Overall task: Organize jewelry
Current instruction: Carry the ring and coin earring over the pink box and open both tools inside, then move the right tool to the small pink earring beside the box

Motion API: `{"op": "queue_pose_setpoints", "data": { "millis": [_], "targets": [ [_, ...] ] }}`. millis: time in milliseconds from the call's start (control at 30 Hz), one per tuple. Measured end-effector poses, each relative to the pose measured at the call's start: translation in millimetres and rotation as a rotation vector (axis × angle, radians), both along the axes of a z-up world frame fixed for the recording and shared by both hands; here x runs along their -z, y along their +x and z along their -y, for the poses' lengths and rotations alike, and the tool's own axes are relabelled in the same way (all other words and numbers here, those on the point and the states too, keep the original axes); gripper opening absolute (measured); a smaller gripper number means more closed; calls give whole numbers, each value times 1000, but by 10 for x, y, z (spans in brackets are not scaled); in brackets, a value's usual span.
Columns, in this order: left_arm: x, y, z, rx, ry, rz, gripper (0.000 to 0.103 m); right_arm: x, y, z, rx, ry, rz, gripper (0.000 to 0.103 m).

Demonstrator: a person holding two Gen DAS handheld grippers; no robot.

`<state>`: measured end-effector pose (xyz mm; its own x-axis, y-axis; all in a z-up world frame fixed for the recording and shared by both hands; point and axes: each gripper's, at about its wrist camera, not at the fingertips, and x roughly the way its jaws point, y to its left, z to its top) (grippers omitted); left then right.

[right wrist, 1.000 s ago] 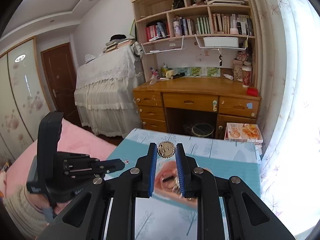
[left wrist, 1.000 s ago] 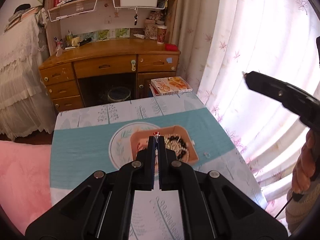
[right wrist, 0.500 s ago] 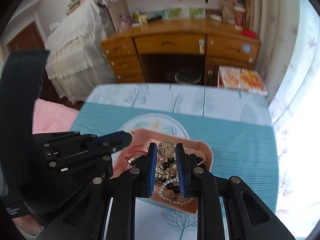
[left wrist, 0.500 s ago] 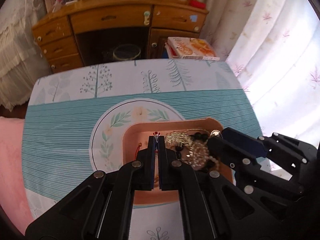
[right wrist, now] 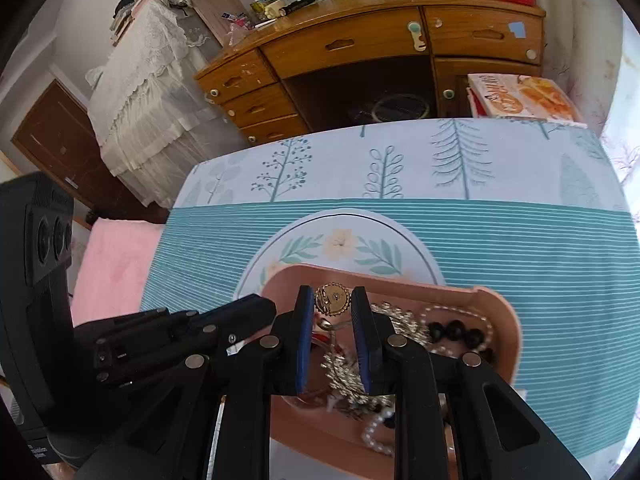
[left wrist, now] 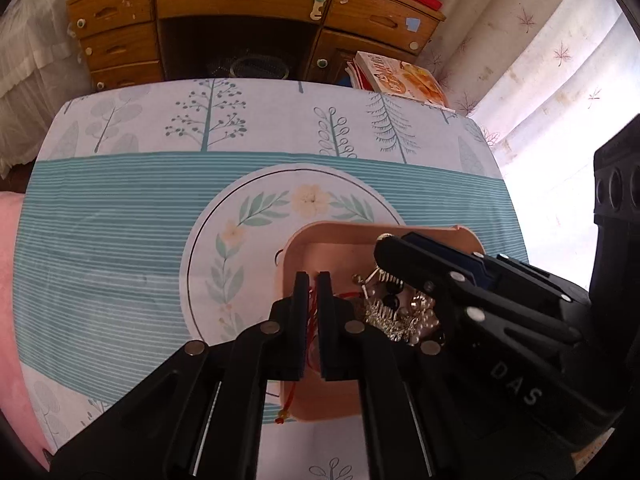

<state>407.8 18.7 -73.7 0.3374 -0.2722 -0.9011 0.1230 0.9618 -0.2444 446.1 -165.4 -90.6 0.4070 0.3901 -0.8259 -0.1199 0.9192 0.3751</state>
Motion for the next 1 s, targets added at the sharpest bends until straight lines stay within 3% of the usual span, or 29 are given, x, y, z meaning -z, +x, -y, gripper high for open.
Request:
{"op": "queue_pose_setpoints", "data": {
  "millis": [100, 233, 467, 700, 833, 1000],
  "targets": [
    [-1, -69, -40, 1, 4, -5, 4, 40, 14, -47, 1, 4, 3, 21],
    [-74, -217, -61, -6, 19, 19, 16, 2, -55, -54, 4, -4, 13, 24],
    [-337, -564, -91, 4, 20, 85, 16, -222, -388, 119, 9, -38, 63, 24],
    [-629, -984, -75, 1, -10, 148, 16, -481, -913, 583, 19, -64, 85, 24],
    [-756, -1218, 0, -14, 16, 207, 16, -626, -1251, 945, 45, -113, 112, 25],
    [-795, -1452, 111, -49, 21, 257, 16, -617, -1560, 1310, 80, -181, 118, 28]
  ]
}}
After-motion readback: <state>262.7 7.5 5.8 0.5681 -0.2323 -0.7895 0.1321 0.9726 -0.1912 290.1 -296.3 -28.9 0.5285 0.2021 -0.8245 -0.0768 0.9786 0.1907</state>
